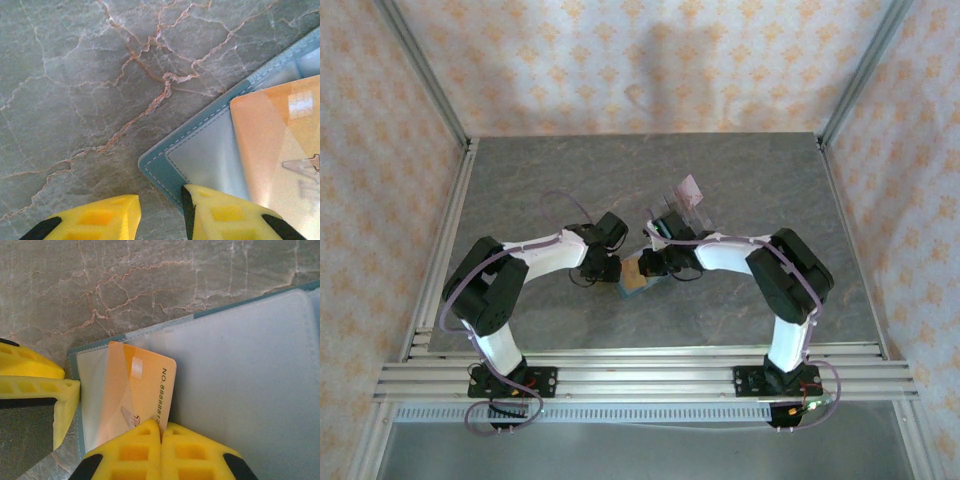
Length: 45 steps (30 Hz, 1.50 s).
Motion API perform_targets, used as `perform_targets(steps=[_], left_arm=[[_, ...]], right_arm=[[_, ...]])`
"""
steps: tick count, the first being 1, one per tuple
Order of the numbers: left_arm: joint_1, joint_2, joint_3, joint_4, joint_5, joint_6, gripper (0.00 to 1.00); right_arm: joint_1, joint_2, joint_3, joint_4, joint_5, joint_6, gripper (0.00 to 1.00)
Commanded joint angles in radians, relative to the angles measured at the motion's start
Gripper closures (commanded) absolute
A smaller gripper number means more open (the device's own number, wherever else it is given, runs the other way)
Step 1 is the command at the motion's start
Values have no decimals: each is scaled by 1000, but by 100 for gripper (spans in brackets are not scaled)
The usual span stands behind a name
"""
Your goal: Put the credit cards into the card holder
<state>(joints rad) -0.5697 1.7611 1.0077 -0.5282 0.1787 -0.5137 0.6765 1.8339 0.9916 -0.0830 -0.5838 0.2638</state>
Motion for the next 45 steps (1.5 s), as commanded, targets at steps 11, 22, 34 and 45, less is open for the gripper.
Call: perform_targets(steps=[11,22,34,45], left_arm=[[9,129,-37,66,-71,30,69],[9,135,-31,63,-71,32,69],[9,139,-29,62,-72,32,69],[8,140,-28,63,-70,32,69]], right_arm=[[-35,56,41,-163,12,-76,100],[-68,86,88,-229,-26,-126,100],[-75,119,131,-275,-43,-167,100],[-75,145,162,-284,-79,-179,100]])
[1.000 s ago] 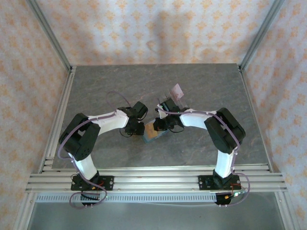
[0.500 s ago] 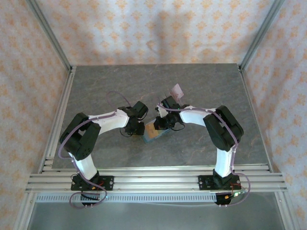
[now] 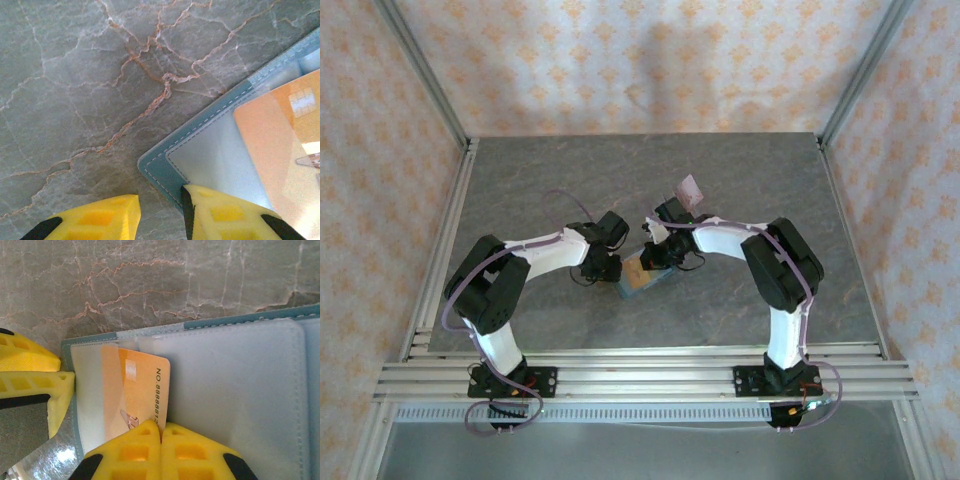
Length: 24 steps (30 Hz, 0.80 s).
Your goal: Put the credit cards into the card holder
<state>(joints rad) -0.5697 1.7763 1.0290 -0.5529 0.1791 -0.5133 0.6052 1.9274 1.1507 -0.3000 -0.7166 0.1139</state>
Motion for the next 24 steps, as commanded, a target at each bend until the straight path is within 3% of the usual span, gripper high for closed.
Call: perform_targets(steps=[1,24], left_arm=[[10,126,-47,87,-70,32,69],[8,127,-44,87,-67,32,69]], right_arm=[[-4,54,5,-67,55,-28,100],[74,47,-5,-19,74,15,100]])
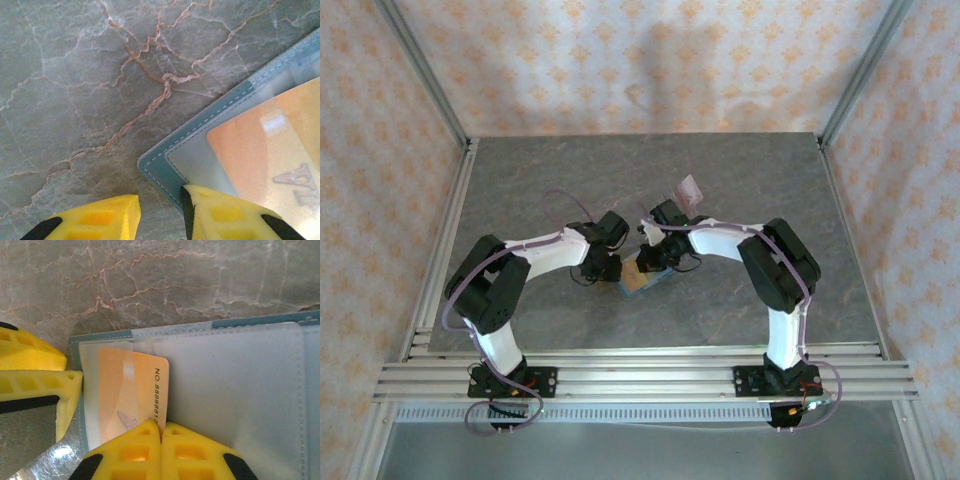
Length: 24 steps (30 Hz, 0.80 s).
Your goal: Put the credit cards into the card holder
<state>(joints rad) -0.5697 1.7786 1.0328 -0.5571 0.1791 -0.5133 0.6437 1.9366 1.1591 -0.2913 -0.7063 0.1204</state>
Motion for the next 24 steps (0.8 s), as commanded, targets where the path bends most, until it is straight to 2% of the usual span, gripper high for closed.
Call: perform_targets(steps=[1,16,24], left_arm=[[8,124,-48,91,-67,33,69],[7,125,-47,85,-74,32,69],[14,98,-55,76,-110,30,67]], right_arm=[[37,37,-14,-25,64,10,100],[85,24,-71,74,58,86,99],[105,-11,-203,327,136,284,100]])
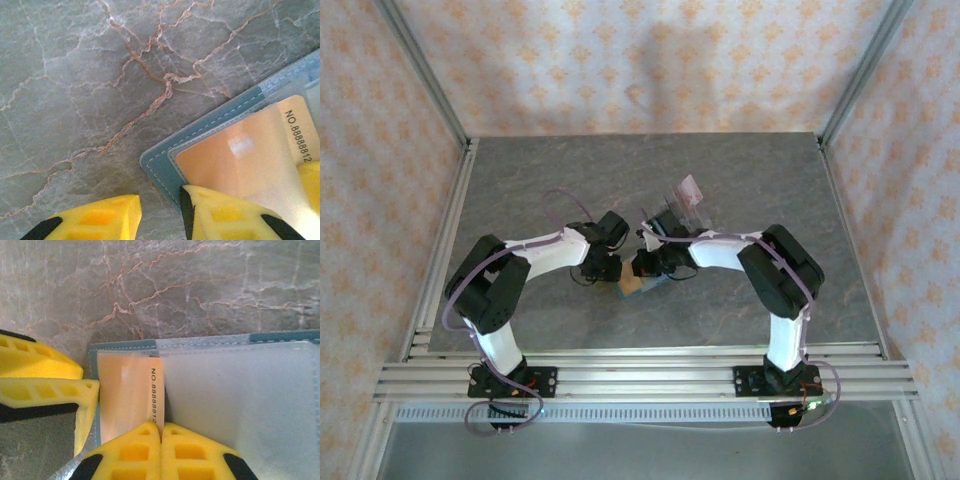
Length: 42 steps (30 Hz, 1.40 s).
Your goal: Put the credit cards into the card holder
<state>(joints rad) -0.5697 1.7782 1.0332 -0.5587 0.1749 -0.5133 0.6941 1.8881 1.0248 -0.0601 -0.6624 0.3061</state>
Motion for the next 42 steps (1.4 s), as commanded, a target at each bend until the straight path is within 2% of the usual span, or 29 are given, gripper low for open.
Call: perform_targets(steps=[1,7,11,17,24,31,38,42], left_arm=[[16,92,-60,79,-109,27,67],[50,-5,-113,107,-145,0,65],[71,-63,-146,124,-146,-8,60],[87,-92,-165,133,-145,-16,60],[120,-188,-206,148,-132,-16,61],[139,-257,-247,180,-114,-16,62],[139,-241,-254,226,-38,-15,62],[138,-247,-258,235,-20,-16,62]], right_arm=[[60,33,-91,132,105,119,100],[71,19,-182,281,167,214,100],[71,16,-209,321,196,250,100],[77,10,-236,396,240,325,100],[130,15,-211,411,341,382,99],[193,3,-155,359,466,417,90],[197,-39,-116,263,477,382,74],[196,-63,-52,143,462,334,66]])
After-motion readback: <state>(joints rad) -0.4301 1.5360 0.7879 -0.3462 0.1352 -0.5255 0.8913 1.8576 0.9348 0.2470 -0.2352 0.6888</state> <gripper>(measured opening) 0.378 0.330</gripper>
